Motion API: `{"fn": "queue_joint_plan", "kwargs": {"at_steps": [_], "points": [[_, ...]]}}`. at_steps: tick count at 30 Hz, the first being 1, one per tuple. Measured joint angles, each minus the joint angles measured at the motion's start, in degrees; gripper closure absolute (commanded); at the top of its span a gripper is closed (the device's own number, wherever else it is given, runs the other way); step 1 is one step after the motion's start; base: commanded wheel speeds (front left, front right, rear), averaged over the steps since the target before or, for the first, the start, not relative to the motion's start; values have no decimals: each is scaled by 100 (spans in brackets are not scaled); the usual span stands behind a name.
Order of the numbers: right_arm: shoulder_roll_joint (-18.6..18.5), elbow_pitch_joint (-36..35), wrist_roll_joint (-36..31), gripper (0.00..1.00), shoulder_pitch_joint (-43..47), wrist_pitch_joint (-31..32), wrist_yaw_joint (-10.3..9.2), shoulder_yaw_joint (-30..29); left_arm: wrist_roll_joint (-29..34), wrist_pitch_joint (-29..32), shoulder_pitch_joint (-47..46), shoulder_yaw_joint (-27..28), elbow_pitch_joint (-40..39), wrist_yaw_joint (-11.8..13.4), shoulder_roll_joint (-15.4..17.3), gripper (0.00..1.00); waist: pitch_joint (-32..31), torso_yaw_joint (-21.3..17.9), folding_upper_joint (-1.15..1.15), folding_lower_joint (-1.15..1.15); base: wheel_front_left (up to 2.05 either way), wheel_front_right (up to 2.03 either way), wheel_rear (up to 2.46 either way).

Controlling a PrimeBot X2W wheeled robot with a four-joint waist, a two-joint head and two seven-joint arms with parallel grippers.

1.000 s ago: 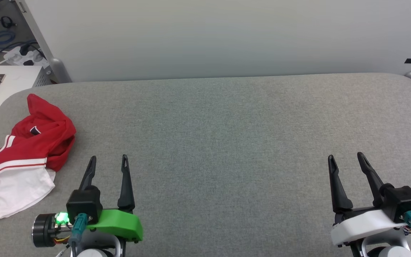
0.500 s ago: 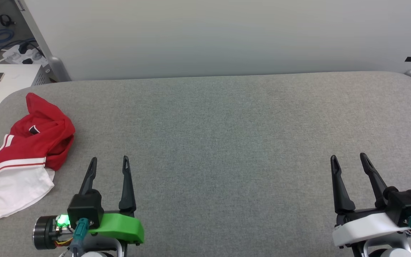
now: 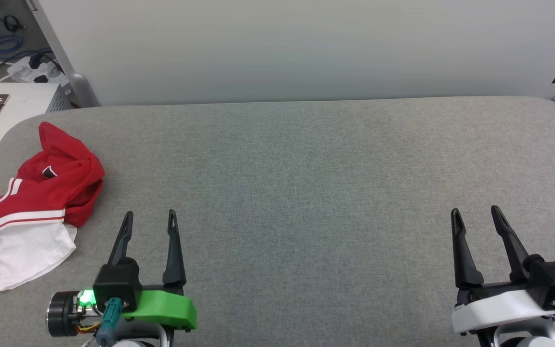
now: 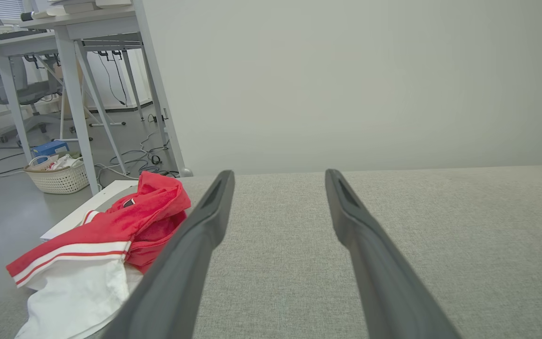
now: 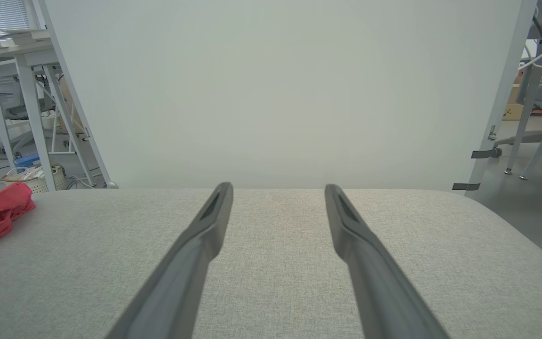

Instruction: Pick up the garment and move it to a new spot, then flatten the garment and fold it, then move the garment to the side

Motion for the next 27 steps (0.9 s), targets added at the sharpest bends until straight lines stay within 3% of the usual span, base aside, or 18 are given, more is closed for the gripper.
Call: {"fn": "queue_joint_plan", "kwargs": {"at_steps": [27], "points": [[1, 51, 158, 0, 115, -260, 0, -7, 2, -290, 107, -64, 86, 8, 0, 0, -45, 61, 0, 0, 0, 0, 0]]}}
